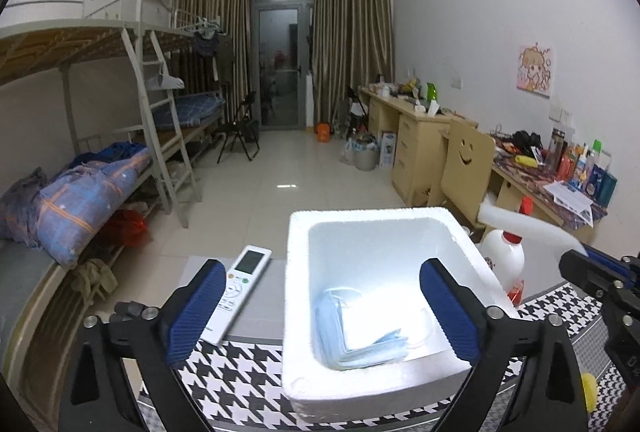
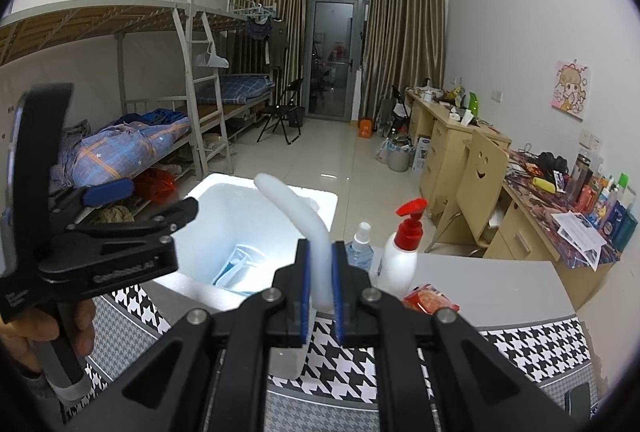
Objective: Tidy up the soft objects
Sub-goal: 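Lower the white foam tube into the foam box and open the right gripper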
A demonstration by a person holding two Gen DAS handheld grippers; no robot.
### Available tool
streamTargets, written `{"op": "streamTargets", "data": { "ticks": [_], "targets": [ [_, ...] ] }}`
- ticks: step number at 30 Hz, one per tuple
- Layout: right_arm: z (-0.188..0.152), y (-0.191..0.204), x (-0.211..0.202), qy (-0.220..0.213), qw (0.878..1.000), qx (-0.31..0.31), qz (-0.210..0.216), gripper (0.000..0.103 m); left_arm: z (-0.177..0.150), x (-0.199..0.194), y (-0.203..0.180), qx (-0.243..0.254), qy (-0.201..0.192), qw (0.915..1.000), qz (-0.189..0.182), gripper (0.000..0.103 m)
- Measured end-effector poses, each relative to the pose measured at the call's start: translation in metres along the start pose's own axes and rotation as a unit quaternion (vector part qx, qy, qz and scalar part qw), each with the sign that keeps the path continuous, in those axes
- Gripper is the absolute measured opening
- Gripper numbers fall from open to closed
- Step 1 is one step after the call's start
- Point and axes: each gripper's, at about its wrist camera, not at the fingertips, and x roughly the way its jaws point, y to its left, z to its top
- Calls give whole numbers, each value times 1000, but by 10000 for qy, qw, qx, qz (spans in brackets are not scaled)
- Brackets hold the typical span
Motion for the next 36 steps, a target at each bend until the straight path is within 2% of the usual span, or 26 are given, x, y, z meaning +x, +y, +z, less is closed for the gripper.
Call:
{"op": "streamTargets", "data": {
  "ticks": [2, 17, 36],
  "targets": [
    [1, 1, 0, -7, 10000, -21, 14, 12, 1, -4, 1, 9, -56, 10000, 34, 102],
    [4, 11, 12, 45, 9998, -82, 155, 12, -10, -25, 28, -63, -182, 9994, 291, 102],
    [7, 28, 47, 415, 9989, 50, 235, 12, -32, -43, 56, -210, -232, 9985, 444, 102]
  ]
}}
